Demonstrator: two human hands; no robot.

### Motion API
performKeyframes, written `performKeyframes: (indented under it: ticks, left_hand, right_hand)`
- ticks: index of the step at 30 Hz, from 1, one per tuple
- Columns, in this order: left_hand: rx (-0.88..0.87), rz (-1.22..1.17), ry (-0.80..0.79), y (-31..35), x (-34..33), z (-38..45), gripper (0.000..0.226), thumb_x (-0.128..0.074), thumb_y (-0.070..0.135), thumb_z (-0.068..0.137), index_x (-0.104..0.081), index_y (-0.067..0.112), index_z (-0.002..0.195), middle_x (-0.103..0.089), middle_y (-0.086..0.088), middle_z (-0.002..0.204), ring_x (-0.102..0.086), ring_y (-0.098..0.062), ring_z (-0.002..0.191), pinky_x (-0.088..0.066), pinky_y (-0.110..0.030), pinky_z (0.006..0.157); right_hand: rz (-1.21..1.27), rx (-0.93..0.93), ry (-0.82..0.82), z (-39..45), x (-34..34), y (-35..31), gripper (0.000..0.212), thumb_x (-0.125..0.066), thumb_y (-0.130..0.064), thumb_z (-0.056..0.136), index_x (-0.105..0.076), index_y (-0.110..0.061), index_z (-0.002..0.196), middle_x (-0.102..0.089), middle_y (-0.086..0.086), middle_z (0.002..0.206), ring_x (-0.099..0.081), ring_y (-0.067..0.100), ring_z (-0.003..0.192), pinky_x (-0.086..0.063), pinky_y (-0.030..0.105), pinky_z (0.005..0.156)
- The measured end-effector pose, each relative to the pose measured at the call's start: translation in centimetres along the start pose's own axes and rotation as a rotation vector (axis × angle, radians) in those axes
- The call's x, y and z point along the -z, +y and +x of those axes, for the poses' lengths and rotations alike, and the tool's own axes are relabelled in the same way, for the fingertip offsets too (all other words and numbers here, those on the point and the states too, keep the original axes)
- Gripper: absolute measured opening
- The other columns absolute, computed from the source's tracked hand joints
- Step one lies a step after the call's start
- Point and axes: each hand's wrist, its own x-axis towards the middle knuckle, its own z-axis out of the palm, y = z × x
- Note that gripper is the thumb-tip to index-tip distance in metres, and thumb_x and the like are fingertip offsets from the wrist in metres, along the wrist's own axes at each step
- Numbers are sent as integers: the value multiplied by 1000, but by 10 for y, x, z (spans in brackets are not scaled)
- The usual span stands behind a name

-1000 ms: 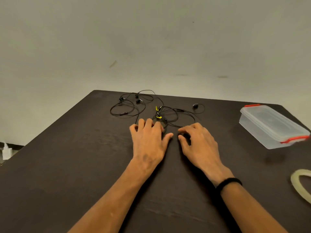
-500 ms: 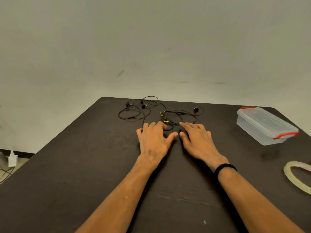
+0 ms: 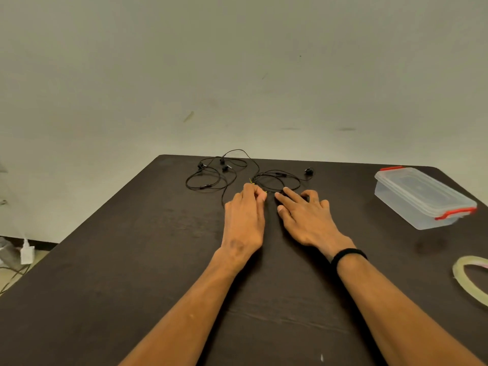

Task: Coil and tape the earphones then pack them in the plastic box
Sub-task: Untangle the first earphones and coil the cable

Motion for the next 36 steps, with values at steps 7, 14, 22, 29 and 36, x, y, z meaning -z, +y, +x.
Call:
performKeyframes:
  ticks: [7, 14, 22, 29, 36]
  left_hand:
    - [-12, -219, 196, 1, 4, -3, 17, -37, 31, 113, -49, 19, 106, -44, 16, 72, -42, -5, 55, -31, -26, 58]
    - [-37, -248, 195, 0, 6, -1, 18, -40, 31, 112, -51, 19, 105, -44, 15, 73, -40, -7, 57, -31, -24, 60]
    - [-226, -118, 58, 13, 9, -10, 12, -45, 33, 112, -53, 25, 107, -60, 13, 95, -55, -12, 83, -50, -36, 73]
    - [-318, -49, 97, 25, 10, -15, 12, -52, 27, 109, -61, 19, 107, -58, 13, 95, -51, -10, 83, -49, -38, 76]
    - [-313, -7, 52, 21, 6, -12, 23, -52, 41, 109, -65, 22, 111, -63, 10, 99, -58, -9, 85, -54, -36, 74]
  right_hand:
    - [-15, -25, 6, 14, -1, 3, 52, -23, -50, 111, -31, -45, 162, -26, -16, 172, -28, 31, 147, -33, 53, 109]
    - [618, 62, 299, 8, -1, 13, 41, -48, -20, 104, -64, -35, 140, -62, -9, 143, -49, 14, 132, -38, 28, 110]
    - [1156, 133, 374, -49, 13, -27, 28, -50, -22, 108, -78, -20, 110, -79, -8, 108, -71, 8, 111, -53, 32, 101]
    - [1176, 58, 433, -67, 12, -29, 26, -52, -13, 108, -76, -19, 105, -79, -5, 98, -75, 10, 98, -61, 34, 93]
    - [960, 39, 463, -62, 17, -8, 29, -50, -10, 107, -74, -27, 106, -73, -12, 88, -69, 1, 82, -55, 24, 74]
